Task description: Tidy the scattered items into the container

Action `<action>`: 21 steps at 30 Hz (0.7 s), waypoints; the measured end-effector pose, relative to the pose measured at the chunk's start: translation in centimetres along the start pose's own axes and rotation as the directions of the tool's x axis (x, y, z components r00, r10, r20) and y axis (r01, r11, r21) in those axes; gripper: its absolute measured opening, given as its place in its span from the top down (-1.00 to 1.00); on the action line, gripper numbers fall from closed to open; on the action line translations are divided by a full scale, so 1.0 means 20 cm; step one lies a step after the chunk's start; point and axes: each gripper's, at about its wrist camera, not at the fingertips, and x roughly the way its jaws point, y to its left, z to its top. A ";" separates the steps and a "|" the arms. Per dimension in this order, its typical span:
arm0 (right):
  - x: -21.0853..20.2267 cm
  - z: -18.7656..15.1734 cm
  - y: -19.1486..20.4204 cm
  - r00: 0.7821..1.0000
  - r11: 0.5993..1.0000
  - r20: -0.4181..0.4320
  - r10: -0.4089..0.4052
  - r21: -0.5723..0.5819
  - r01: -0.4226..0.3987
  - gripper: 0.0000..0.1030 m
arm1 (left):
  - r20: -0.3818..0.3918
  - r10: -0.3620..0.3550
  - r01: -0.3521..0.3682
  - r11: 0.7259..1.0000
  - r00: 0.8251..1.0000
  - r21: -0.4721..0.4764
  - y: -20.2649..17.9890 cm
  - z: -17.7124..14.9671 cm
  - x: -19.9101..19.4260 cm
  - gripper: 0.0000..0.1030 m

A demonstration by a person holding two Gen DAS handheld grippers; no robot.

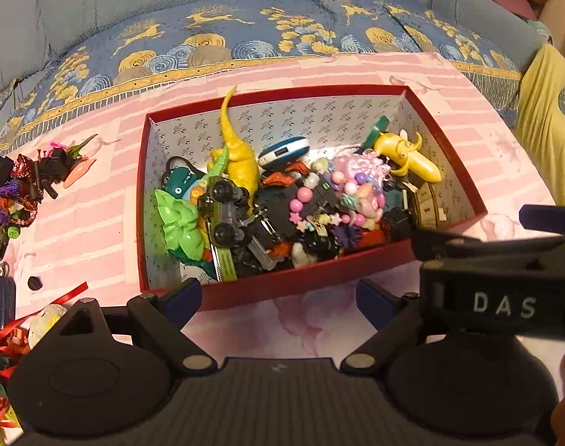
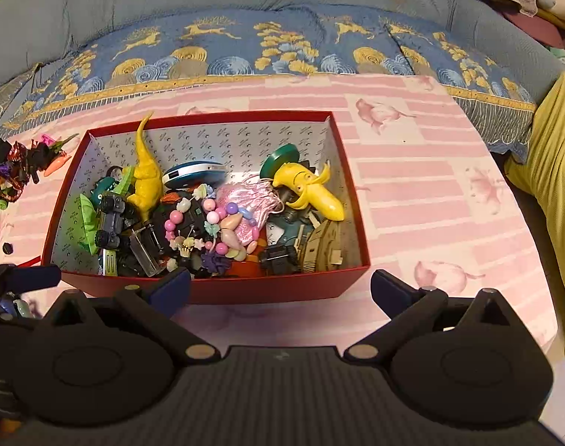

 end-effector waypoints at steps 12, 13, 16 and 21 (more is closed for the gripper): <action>0.03 0.05 0.03 0.999 1.000 -0.029 0.030 0.009 -0.030 -0.94 | -0.020 -0.055 0.055 0.998 0.998 -0.003 0.03 0.03 0.04 -0.81; 0.03 0.05 0.02 0.999 0.999 -0.033 0.038 0.015 -0.037 -0.94 | -0.022 -0.067 0.067 0.998 0.997 -0.005 0.03 0.03 0.05 -0.81; 0.04 0.06 0.01 0.998 0.998 -0.042 0.052 0.031 -0.050 -0.94 | -0.029 -0.120 0.119 0.993 0.992 -0.012 0.03 0.03 0.05 -0.81; 0.04 0.08 0.01 0.996 0.997 -0.050 0.069 0.038 -0.067 -0.94 | -0.028 -0.204 0.203 0.979 0.979 -0.032 0.04 0.03 0.06 -0.81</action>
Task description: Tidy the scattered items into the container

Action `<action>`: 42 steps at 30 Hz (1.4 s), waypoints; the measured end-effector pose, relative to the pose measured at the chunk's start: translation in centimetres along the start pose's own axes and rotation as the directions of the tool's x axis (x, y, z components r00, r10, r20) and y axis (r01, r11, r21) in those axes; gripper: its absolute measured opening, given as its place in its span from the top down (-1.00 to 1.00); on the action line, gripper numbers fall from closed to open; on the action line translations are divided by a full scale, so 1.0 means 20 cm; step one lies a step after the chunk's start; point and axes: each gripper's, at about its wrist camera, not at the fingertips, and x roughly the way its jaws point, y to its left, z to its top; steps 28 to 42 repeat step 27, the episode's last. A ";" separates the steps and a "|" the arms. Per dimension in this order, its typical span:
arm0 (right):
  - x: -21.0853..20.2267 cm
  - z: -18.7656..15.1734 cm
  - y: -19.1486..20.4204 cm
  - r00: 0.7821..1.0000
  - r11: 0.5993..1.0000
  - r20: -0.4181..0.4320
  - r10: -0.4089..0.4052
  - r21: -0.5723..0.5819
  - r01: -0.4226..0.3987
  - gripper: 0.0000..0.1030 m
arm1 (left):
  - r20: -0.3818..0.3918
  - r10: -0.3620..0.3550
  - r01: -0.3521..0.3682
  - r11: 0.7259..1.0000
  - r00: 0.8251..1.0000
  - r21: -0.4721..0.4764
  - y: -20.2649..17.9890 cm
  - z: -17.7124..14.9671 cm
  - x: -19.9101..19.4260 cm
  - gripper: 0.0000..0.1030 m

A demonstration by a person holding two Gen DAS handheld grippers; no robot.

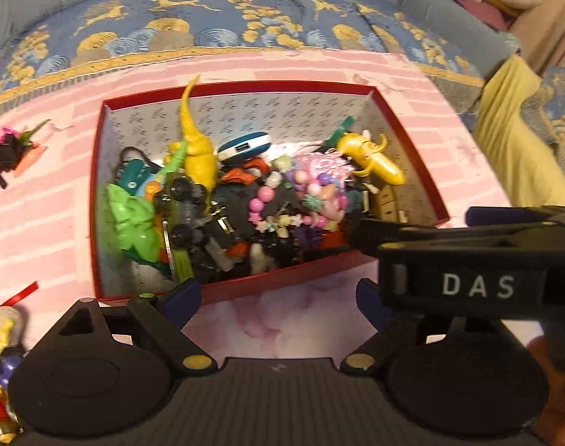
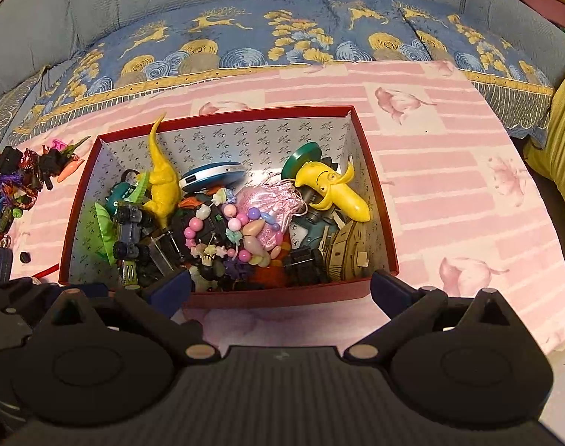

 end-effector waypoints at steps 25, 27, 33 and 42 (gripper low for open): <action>-0.01 0.03 0.05 1.000 1.000 0.003 -0.010 -0.024 0.010 -0.94 | -0.021 -0.049 0.049 0.999 0.999 0.004 0.02 0.00 -0.02 -0.76; -0.01 0.02 0.05 1.000 0.999 0.013 -0.020 -0.035 0.020 -0.94 | -0.024 -0.043 0.043 0.999 0.999 0.003 0.02 0.00 -0.02 -0.76; -0.01 0.02 0.05 1.000 0.999 0.013 -0.020 -0.035 0.020 -0.94 | -0.024 -0.043 0.043 0.999 0.999 0.003 0.02 0.00 -0.02 -0.76; -0.01 0.02 0.05 1.000 0.999 0.013 -0.020 -0.035 0.020 -0.94 | -0.024 -0.043 0.043 0.999 0.999 0.003 0.02 0.00 -0.02 -0.76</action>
